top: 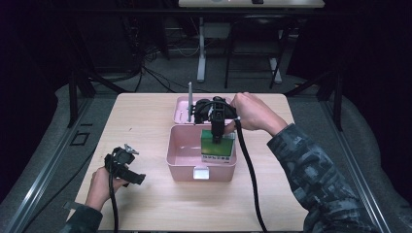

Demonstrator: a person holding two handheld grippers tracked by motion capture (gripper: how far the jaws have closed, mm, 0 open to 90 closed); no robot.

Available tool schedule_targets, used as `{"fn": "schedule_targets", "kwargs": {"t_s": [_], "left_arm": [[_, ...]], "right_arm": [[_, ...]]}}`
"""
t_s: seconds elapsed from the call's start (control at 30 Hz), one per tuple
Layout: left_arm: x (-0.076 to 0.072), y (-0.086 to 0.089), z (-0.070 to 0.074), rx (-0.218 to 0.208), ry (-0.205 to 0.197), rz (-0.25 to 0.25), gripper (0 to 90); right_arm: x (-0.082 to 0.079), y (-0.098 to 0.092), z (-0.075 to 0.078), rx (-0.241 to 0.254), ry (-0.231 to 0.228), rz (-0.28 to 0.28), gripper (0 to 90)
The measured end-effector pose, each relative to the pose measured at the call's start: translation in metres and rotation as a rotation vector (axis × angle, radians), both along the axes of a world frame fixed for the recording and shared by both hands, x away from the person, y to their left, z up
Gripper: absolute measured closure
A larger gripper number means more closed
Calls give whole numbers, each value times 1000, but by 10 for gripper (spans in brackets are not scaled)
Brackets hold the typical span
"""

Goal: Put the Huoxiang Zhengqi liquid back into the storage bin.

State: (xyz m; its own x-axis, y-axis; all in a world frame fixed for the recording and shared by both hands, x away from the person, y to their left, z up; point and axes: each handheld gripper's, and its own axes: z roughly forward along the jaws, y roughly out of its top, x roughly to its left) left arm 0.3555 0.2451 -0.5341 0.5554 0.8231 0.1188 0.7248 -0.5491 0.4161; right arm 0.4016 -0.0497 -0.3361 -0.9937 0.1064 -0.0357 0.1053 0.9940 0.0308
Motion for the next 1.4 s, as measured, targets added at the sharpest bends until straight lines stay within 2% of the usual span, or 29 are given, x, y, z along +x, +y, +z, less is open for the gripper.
{"fn": "schedule_targets", "kwargs": {"t_s": [0.5, 1.4], "left_arm": [[0, 0, 0, 2, 0, -1, 4], [0, -1, -1, 5, 0, -3, 4]], "right_arm": [[1, 1, -23, -8, 15, -6, 636], [-6, -4, -66, -31, 18, 30, 635]]}}
